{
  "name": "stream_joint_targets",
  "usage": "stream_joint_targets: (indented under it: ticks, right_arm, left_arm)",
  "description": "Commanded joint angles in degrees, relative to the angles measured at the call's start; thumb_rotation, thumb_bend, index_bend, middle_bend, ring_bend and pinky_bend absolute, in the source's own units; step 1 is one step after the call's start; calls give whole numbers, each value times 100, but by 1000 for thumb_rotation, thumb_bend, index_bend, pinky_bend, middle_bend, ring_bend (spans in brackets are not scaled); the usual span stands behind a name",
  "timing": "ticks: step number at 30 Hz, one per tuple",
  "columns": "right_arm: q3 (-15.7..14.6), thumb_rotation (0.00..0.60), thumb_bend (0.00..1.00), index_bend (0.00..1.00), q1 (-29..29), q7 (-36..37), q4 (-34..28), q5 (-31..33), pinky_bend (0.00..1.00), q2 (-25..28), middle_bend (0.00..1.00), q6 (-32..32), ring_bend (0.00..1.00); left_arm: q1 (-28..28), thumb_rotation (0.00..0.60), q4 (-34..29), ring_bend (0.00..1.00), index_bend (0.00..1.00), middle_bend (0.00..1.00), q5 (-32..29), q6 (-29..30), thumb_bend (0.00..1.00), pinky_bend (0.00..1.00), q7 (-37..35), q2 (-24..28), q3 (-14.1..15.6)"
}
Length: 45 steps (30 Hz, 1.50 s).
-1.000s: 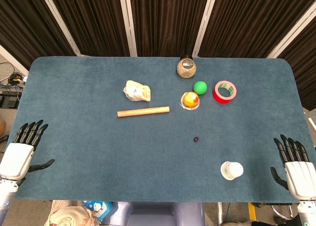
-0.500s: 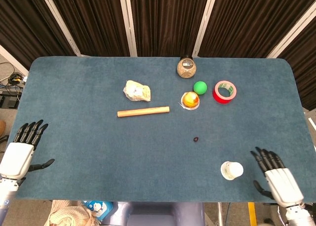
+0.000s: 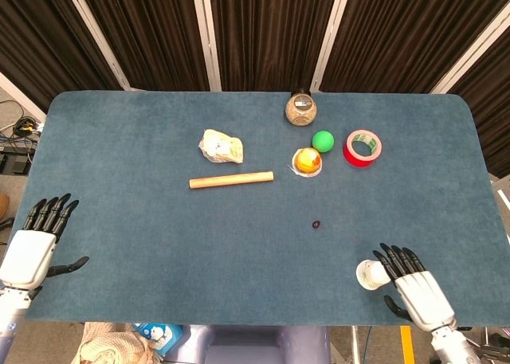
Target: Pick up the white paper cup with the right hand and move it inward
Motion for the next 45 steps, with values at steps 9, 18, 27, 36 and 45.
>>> stream_joint_targets:
  ticks: [9,18,27,36,45]
  right_arm:
    - [86,600,360,0,170,-808,72,443,153,-464,2,-471,37]
    - [178,600,360,136,228,-968,268,657,355,-649,144,-495,213]
    - [181,600,410,313,292,-1021,355,759,479,-718,288,-537,377]
    - [188,600,418,404,336,-987,242,709,479,-728,299,-443,391]
    - [479,600,417,405,508,-888,-123,793,479,-681,300,-342,392]
  left_arm:
    - [-14,600,-8,0,0,0,-25,-43,0,0,-27,16,-2]
    - [-17,600,-14,0,0,0,-27,-49,0,0,-29,21,-1]
    - [-17,600,-20,0,0,0,-42,-57,0,0,-17,18,-4]
    - [-16,600,-26,0,0,0,-49,-61,0,0,-30,22,-3]
    - [-20,600,-31,0,0,0,-62,-72,0,0,-22,19,-8]
